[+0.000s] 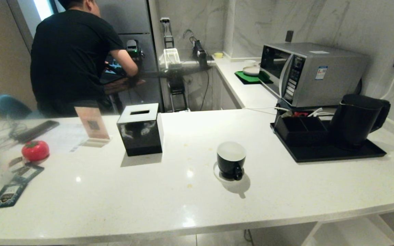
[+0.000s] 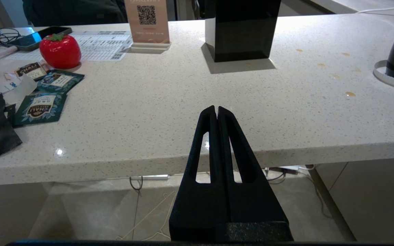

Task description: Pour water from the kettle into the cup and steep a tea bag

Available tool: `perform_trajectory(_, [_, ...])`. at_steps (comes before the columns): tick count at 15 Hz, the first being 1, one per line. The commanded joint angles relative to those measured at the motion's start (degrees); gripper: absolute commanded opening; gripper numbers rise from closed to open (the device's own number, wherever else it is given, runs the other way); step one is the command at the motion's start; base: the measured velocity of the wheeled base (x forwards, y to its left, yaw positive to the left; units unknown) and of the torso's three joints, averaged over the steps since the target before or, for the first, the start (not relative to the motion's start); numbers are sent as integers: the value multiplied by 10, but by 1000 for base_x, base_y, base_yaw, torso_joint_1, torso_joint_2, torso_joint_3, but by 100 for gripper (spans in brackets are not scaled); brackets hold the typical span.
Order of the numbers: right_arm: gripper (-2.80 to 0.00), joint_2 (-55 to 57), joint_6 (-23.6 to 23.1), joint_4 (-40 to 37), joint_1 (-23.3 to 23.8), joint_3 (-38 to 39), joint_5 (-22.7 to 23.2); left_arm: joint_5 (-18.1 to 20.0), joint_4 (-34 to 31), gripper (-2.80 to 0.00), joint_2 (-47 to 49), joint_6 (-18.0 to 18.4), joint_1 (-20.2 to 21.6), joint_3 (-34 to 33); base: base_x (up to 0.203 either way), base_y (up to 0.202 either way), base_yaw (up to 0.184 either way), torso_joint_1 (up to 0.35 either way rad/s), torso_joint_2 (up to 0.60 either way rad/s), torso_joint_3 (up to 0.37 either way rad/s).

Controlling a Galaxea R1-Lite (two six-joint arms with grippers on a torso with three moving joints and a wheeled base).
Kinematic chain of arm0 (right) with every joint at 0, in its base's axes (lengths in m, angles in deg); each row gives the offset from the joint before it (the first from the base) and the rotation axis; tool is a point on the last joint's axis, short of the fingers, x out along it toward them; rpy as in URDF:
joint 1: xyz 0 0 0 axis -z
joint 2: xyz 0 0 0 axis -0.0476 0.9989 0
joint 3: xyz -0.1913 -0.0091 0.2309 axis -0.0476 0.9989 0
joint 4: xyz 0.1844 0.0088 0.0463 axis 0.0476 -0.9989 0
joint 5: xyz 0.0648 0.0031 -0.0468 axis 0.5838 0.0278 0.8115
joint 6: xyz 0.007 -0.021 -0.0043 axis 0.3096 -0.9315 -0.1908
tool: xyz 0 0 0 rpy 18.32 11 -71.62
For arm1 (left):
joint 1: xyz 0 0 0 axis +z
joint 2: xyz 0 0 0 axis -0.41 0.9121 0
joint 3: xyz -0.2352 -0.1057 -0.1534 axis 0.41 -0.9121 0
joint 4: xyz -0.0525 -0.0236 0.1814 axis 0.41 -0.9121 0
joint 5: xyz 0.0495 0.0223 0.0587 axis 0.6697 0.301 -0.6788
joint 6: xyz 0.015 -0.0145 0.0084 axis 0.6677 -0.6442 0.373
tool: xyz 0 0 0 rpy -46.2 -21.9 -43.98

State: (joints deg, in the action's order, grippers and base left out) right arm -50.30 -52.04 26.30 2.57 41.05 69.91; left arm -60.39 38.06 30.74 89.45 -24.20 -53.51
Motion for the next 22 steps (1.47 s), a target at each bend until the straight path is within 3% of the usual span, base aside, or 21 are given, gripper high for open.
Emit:
perform_trajectory(1, [-280, 0, 0, 0, 0, 0, 0, 0, 0, -280, 1, 0, 0, 0, 0, 0, 0, 0, 0, 0])
perform_trajectory(22, [-280, 0, 0, 0, 0, 0, 1, 0, 0, -280, 1, -3, 0, 0, 0, 0, 0, 0, 0, 0])
